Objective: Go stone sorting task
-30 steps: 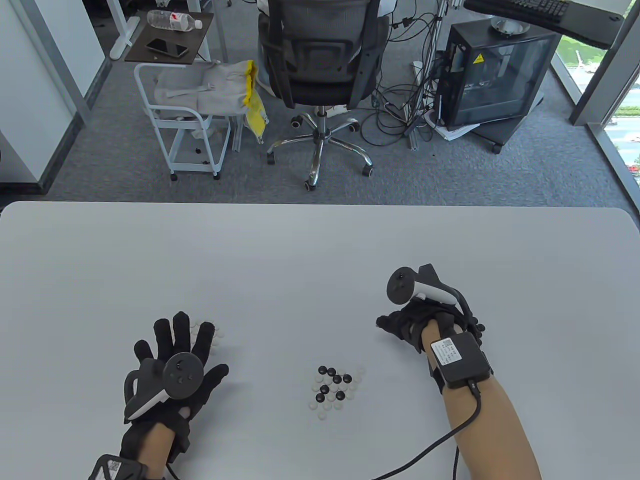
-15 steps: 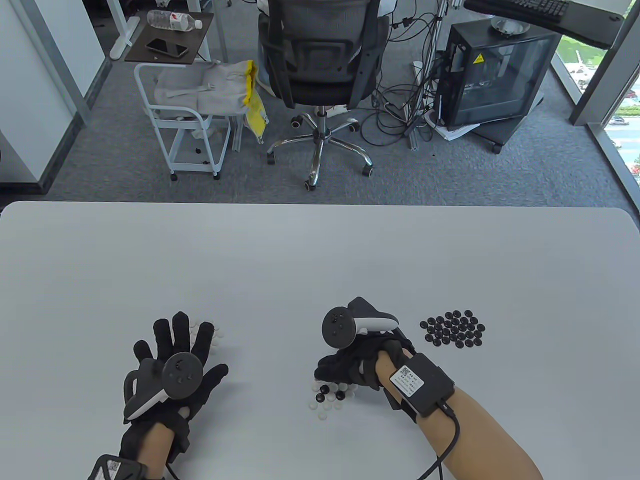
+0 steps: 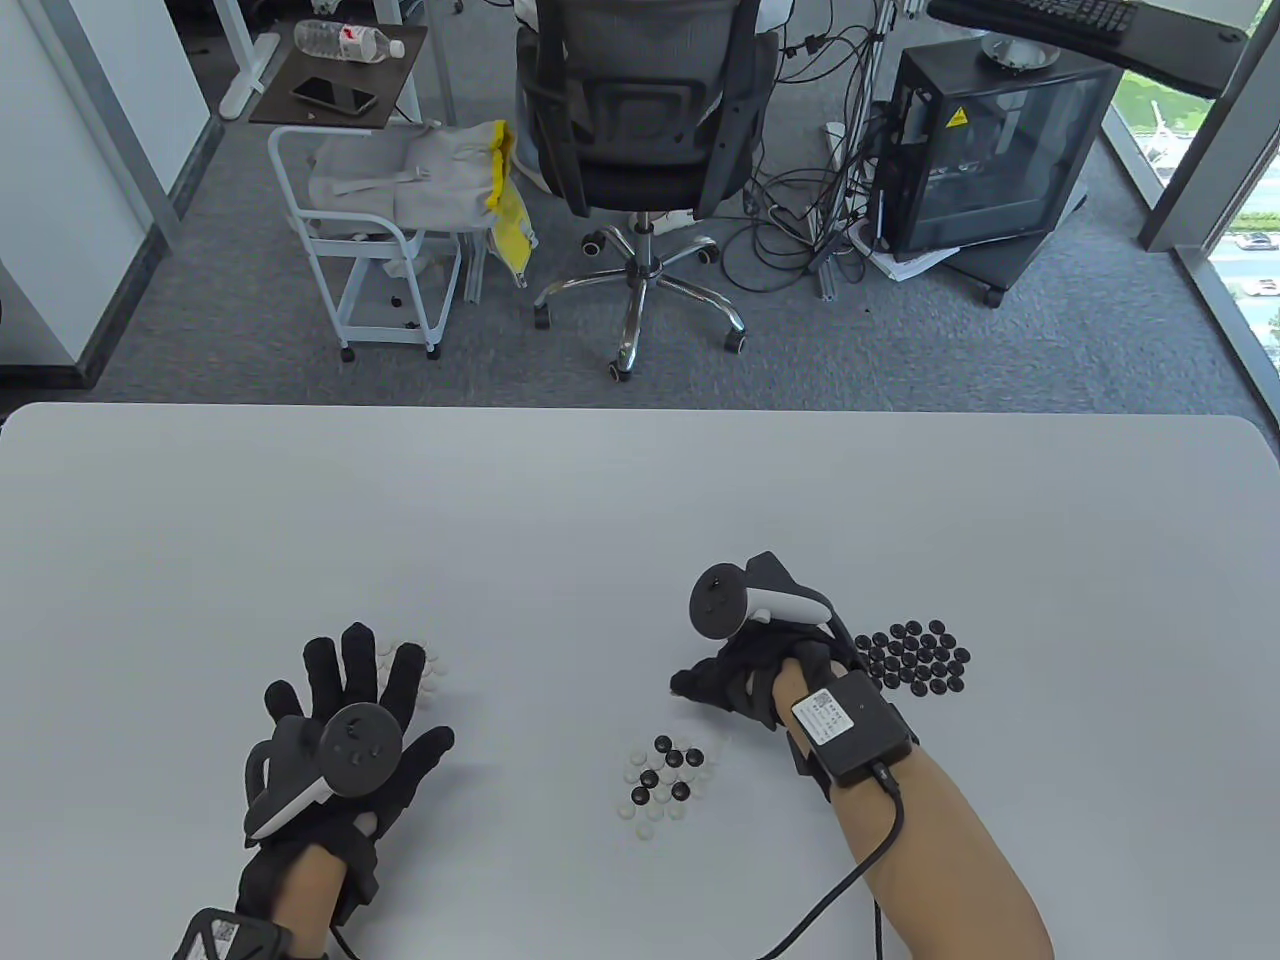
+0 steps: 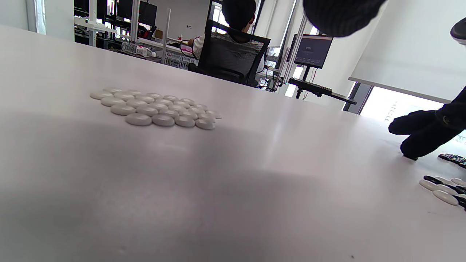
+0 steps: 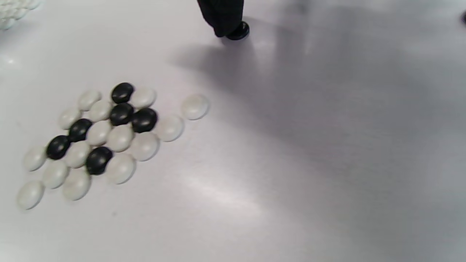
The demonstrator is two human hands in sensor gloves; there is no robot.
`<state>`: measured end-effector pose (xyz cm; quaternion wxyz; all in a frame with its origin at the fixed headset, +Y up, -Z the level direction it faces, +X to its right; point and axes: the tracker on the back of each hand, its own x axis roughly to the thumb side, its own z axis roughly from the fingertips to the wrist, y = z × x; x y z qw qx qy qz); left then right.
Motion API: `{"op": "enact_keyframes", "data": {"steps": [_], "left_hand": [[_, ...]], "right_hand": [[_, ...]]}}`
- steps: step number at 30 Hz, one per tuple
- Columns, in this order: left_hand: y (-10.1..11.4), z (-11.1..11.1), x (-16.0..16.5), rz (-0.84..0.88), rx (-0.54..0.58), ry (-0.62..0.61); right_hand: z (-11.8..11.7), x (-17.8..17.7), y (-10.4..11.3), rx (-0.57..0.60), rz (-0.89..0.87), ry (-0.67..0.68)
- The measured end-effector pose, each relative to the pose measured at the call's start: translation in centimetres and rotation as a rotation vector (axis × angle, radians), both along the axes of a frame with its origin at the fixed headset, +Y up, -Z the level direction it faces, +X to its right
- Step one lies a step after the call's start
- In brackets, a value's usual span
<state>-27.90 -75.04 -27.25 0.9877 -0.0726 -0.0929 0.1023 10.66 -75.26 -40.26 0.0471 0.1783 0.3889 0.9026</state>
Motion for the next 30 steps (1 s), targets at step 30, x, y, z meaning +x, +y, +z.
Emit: {"op": "enact_keyframes", "data": {"steps": [30], "left_hand": [[0.0, -0.1, 0.2, -0.015, -0.008, -0.003]], "right_hand": [[1.0, 4.9, 2.2, 0.051, -0.013, -0.051]]}}
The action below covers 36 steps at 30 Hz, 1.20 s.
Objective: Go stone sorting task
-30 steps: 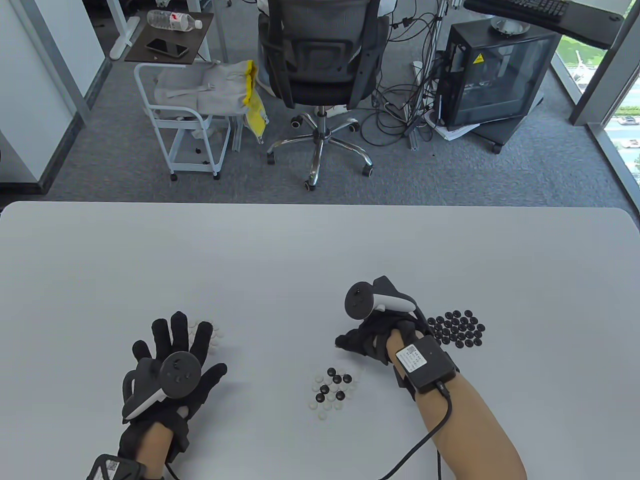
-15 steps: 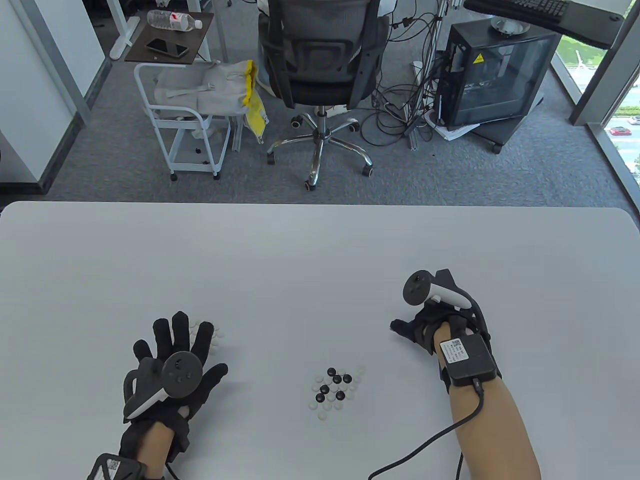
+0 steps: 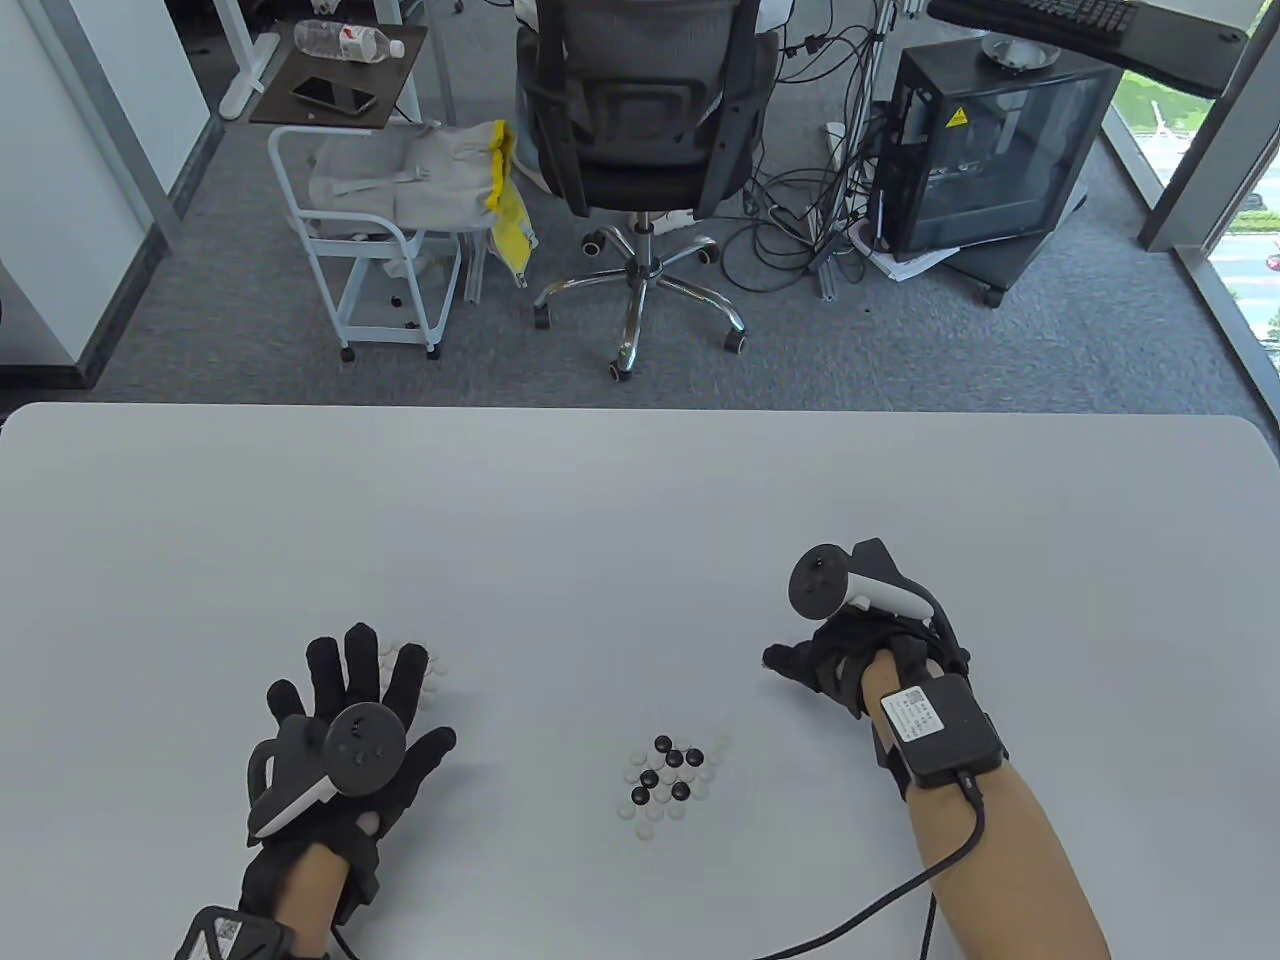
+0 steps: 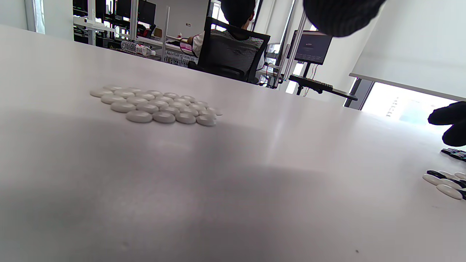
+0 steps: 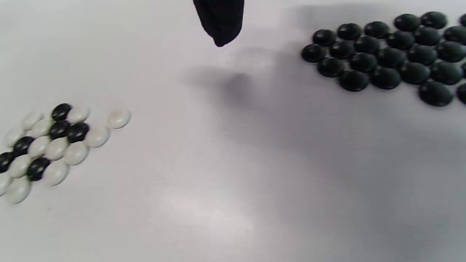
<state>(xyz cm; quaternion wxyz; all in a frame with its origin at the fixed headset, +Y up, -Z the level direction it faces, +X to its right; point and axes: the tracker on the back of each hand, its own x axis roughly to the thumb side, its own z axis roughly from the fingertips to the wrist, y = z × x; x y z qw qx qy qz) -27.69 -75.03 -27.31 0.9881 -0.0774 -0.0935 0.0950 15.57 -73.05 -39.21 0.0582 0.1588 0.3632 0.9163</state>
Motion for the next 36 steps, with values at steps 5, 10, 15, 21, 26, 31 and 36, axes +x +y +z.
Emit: {"op": "enact_keyframes", "data": {"steps": [5, 10, 15, 21, 26, 31, 36], "left_hand": [[0.0, 0.0, 0.1, -0.004, -0.001, -0.003], [0.0, 0.0, 0.1, -0.004, 0.002, -0.002], [0.1, 0.1, 0.0, 0.003, 0.006, -0.001], [0.0, 0.1, 0.0, 0.002, 0.004, 0.0], [0.1, 0.1, 0.3, -0.014, 0.007, -0.009], [0.1, 0.1, 0.2, -0.01, 0.008, -0.006], [0.1, 0.1, 0.2, -0.009, 0.009, -0.006]], "right_hand": [[2.2, -4.5, 0.1, -0.034, -0.075, 0.179], [3.9, -8.1, -1.0, -0.077, -0.12, 0.3], [4.2, -9.8, -3.0, -0.115, -0.108, 0.34], [0.9, -8.3, -3.3, -0.055, -0.052, 0.208], [-3.7, -2.5, -2.8, -0.005, 0.062, -0.064], [-5.3, 2.6, -2.7, 0.026, 0.146, -0.261], [-5.3, 6.0, -2.8, 0.048, 0.141, -0.389]]}}
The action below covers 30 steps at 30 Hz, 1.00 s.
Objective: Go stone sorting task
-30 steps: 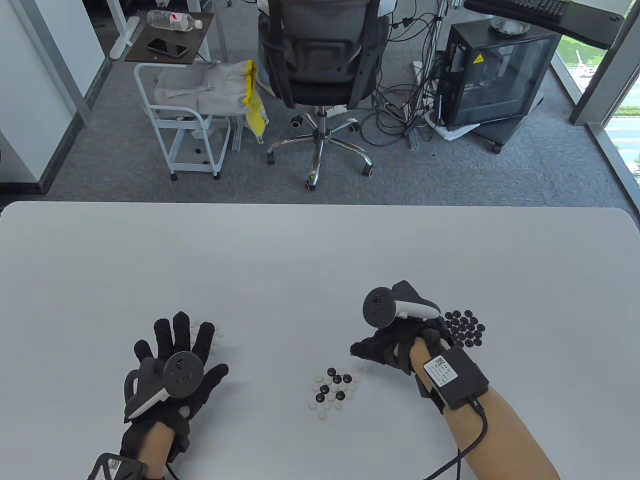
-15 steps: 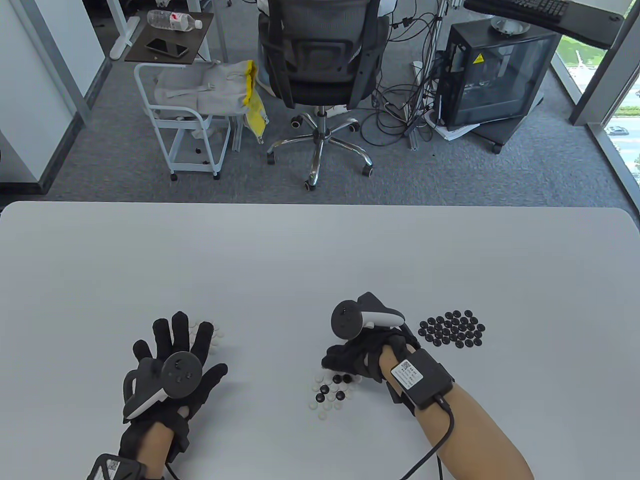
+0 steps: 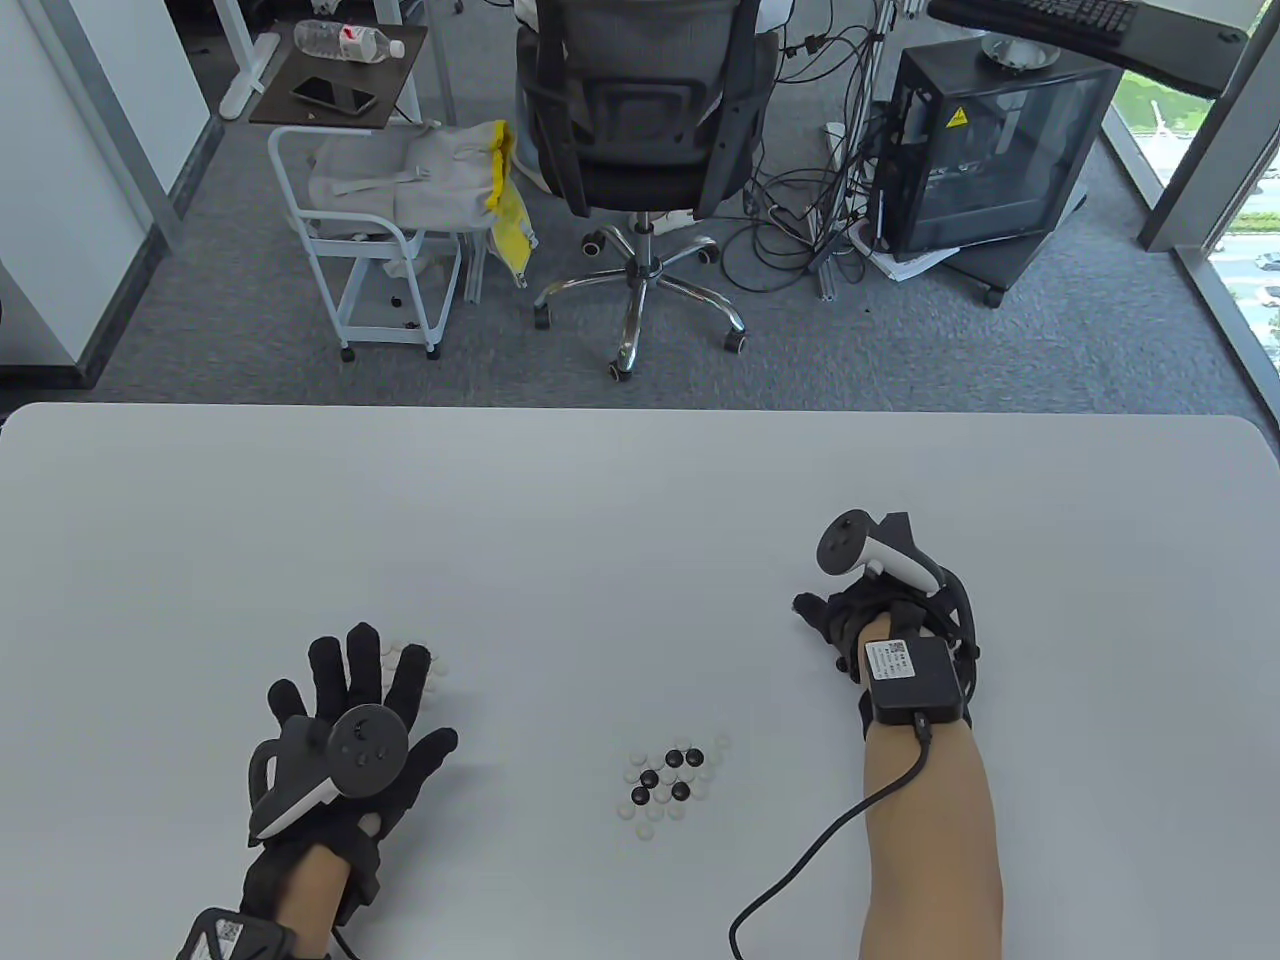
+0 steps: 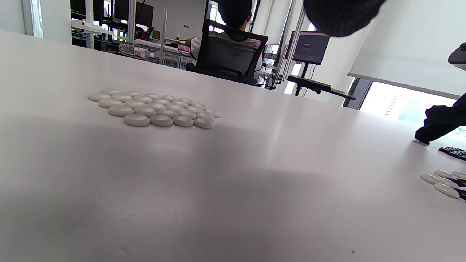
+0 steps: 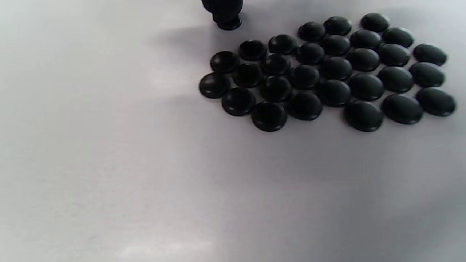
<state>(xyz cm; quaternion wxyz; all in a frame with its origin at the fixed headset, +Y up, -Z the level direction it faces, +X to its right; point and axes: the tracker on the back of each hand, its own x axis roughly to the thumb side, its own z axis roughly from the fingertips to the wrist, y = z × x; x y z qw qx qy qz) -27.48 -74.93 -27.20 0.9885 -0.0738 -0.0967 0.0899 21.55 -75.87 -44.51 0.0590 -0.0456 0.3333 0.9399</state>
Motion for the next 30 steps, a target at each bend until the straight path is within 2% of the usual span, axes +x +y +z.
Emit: {"op": "enact_keyframes", "data": {"steps": [9, 15, 20, 22, 25, 30], "left_hand": [[-0.2, -0.1, 0.1, -0.009, -0.012, -0.003], [-0.2, -0.1, 0.1, -0.012, -0.015, -0.001], [-0.2, -0.2, 0.1, -0.014, -0.018, -0.003], [-0.2, -0.2, 0.2, -0.015, -0.02, -0.004], [-0.3, -0.2, 0.2, -0.017, -0.024, -0.006], [-0.3, -0.2, 0.3, -0.021, -0.029, -0.006]], "right_hand": [[0.5, 2.1, 0.0, 0.008, 0.015, -0.046], [0.5, 2.1, 0.0, 0.0, 0.023, -0.04], [0.5, 1.3, 0.8, 0.002, 0.031, -0.006], [0.6, 0.3, 1.4, 0.002, 0.018, 0.041], [1.3, -2.5, 1.9, -0.01, -0.025, 0.22], [4.8, -8.7, 2.1, -0.064, -0.162, 0.509]]}}
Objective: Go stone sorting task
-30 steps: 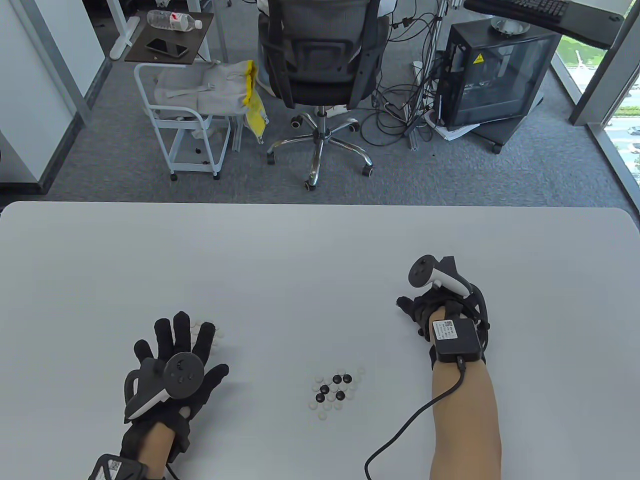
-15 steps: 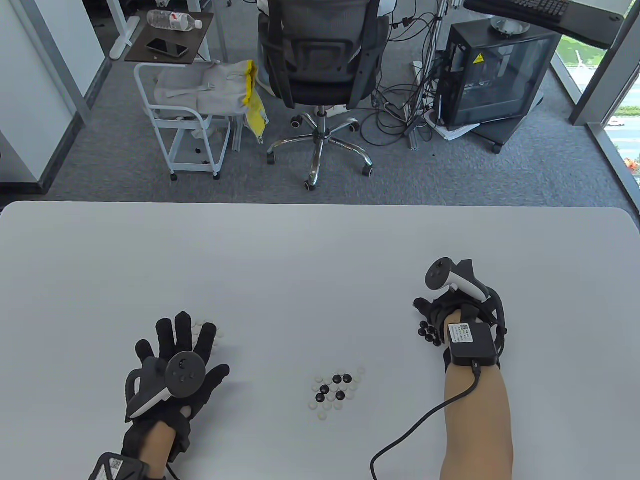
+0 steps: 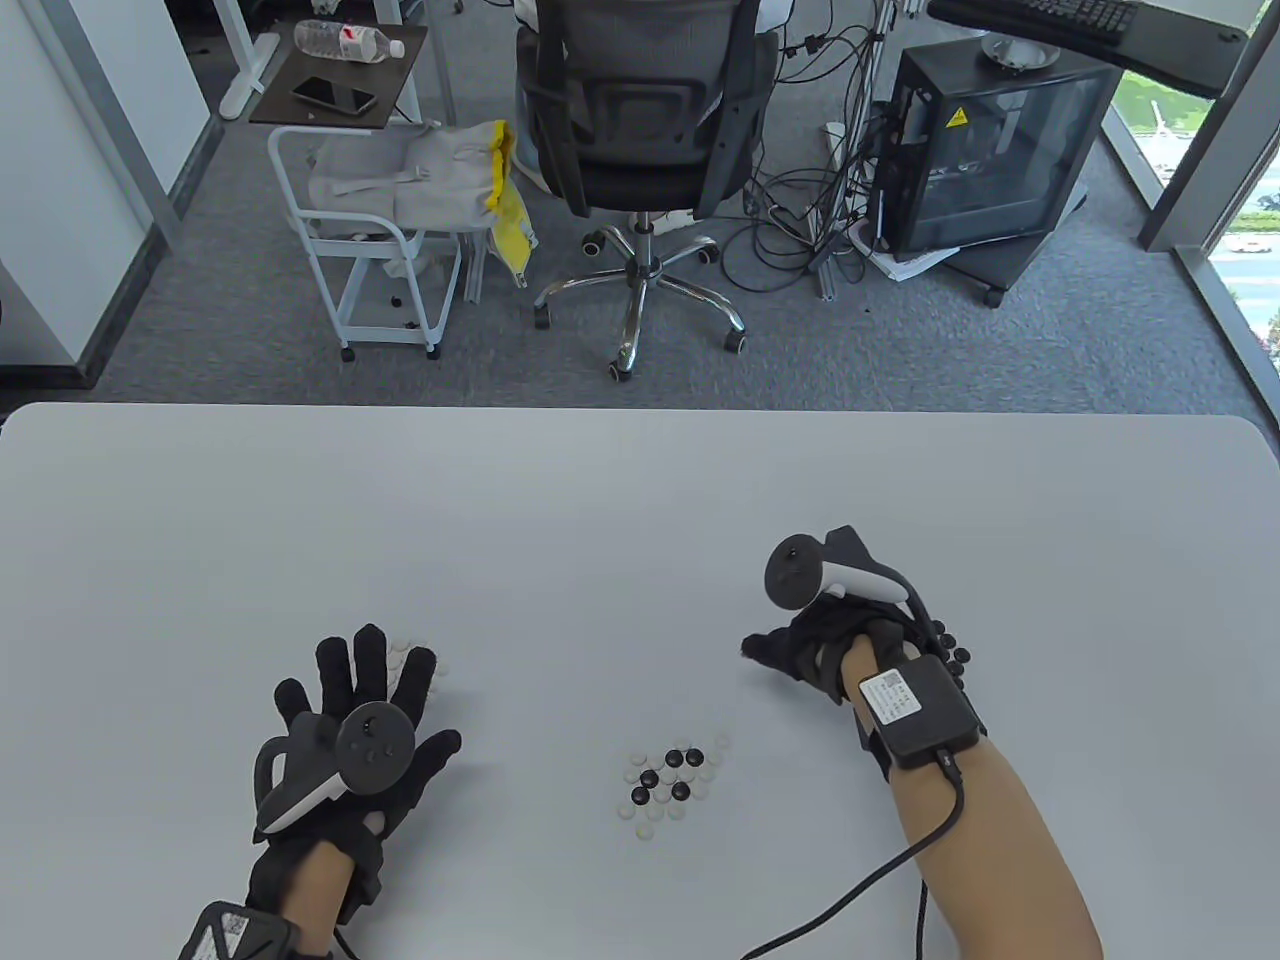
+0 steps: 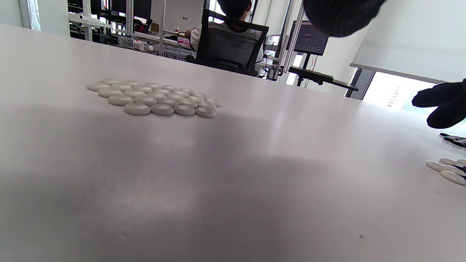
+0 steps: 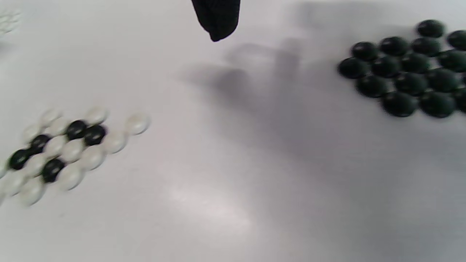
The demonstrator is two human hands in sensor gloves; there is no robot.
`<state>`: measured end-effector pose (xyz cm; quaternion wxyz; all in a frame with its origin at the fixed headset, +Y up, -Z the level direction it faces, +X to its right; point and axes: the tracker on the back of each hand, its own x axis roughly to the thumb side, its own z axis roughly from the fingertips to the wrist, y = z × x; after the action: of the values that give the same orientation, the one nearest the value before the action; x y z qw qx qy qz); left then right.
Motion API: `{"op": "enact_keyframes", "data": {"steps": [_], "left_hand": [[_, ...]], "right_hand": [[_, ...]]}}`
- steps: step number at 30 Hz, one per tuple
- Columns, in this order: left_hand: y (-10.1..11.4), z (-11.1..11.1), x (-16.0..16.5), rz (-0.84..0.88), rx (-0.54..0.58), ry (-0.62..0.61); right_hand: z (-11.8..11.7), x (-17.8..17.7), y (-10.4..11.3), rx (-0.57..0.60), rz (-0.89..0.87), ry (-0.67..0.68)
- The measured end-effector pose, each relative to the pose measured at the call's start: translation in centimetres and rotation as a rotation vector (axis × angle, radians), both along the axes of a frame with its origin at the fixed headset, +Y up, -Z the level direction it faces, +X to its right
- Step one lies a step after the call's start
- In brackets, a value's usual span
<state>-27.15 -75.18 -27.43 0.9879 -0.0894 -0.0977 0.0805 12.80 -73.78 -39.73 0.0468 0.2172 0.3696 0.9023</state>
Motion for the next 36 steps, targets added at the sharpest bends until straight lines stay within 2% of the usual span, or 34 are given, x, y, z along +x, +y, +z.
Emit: {"op": "enact_keyframes", "data": {"steps": [3, 7, 18, 23, 28, 32, 36], "left_hand": [[0.1, 0.1, 0.0, 0.003, 0.003, 0.0], [0.2, 0.1, 0.0, 0.007, 0.005, 0.001], [0.2, 0.1, 0.0, 0.011, 0.006, 0.0], [0.2, 0.1, 0.0, 0.006, 0.004, -0.001], [0.1, 0.1, 0.0, 0.001, -0.001, -0.001], [0.2, 0.1, 0.0, 0.004, 0.0, 0.001], [0.2, 0.1, 0.0, 0.007, 0.003, -0.001]], "right_hand": [[2.6, -2.9, -0.3, -0.03, -0.033, 0.145], [4.9, -5.1, -1.2, -0.068, -0.059, 0.245], [5.5, -5.8, -3.0, -0.102, -0.069, 0.264], [4.4, -6.4, -3.3, -0.088, -0.094, 0.221], [1.9, -6.7, -3.1, -0.027, -0.056, 0.142], [-1.2, -4.8, -2.6, 0.022, 0.029, 0.03], [-3.9, -0.2, -2.2, 0.039, 0.135, -0.153]]}}
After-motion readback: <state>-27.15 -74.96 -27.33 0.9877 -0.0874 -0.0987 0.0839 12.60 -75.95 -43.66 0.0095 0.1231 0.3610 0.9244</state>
